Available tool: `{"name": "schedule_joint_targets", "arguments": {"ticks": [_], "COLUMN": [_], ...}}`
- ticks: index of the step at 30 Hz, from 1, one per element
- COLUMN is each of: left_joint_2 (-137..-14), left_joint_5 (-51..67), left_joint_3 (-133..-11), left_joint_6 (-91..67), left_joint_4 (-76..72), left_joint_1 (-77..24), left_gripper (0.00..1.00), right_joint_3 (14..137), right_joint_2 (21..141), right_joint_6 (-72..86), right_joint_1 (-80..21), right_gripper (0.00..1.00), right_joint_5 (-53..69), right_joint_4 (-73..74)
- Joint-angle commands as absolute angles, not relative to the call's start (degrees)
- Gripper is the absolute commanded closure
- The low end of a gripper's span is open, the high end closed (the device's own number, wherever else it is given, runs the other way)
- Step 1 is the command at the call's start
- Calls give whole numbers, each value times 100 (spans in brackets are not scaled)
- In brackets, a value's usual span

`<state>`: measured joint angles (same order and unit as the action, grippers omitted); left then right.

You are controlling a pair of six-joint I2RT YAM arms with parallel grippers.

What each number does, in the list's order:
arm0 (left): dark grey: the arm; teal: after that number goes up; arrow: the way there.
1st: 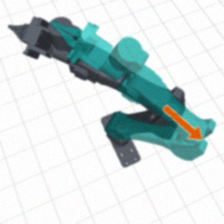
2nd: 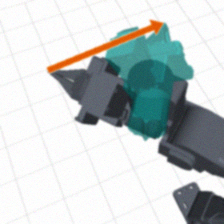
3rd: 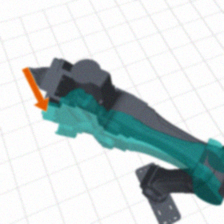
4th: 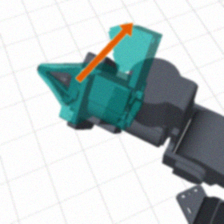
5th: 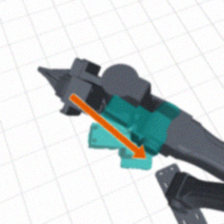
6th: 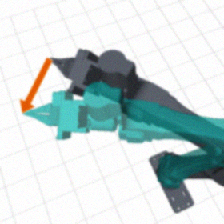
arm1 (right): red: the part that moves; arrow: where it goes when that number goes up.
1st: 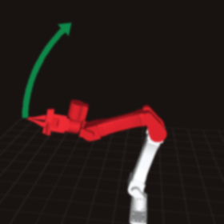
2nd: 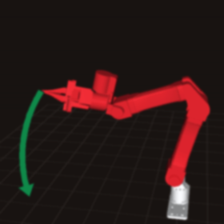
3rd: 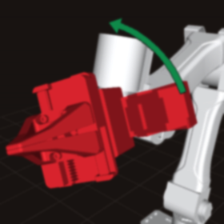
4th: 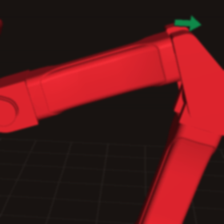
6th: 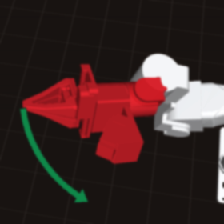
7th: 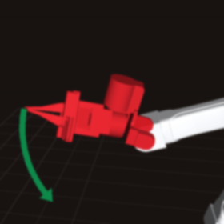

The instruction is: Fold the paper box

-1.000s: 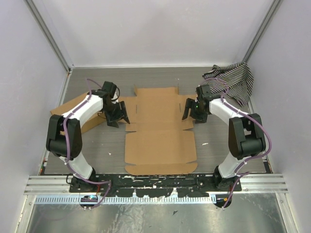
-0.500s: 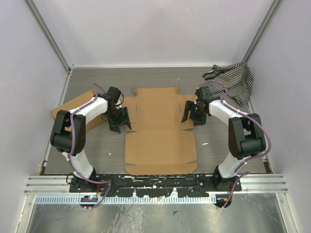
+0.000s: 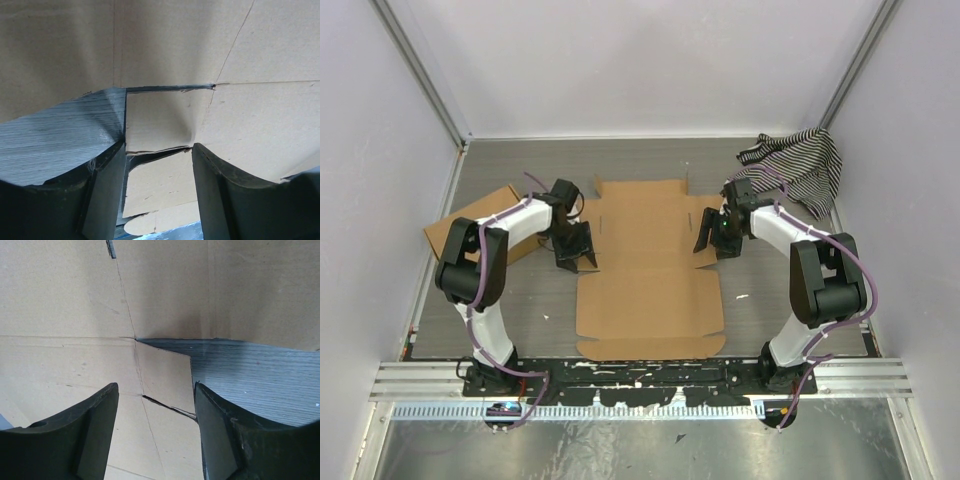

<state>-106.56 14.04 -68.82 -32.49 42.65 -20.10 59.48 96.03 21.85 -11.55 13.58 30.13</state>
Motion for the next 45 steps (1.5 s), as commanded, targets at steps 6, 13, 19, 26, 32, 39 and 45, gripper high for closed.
{"name": "schedule_joint_targets", "arguments": {"ticks": [6,13,19,26,32,39,45], "left_joint_2": [-10513,-10406,-10853,-11327,-11661,-12122,-12408], "left_joint_5": [1480,1495,1503,1558,1588,1566,1451], "left_joint_3": [-7457,-7876,-8225,-8650,-8904,-9034,-9202], "left_joint_6": [-3287,-3351,-3439,-3571,-3637,-3674,-3603], "left_joint_4": [4428,4590,4497,4426,4408,4369,4528], "left_joint_1": [-2087,-2213,-2493,-2810,-2981,-3041,-3041], "left_gripper": [41,41,41,41,41,41,41], "right_joint_3": [6287,6600,6766,7038,7135,7164,7302], "right_joint_2": [9466,9520,9750,10035,10220,10661,11014], "right_joint_6": [2290,2276,2259,2292,2359,2437,2535], "right_joint_1": [-1161,-1225,-1341,-1554,-1836,-2163,-2191], "right_gripper": [35,35,35,35,35,35,36], "right_joint_5": [1617,1688,1705,1741,1778,1716,1403], "right_joint_4": [3006,3103,3082,3065,3059,3032,3109]}}
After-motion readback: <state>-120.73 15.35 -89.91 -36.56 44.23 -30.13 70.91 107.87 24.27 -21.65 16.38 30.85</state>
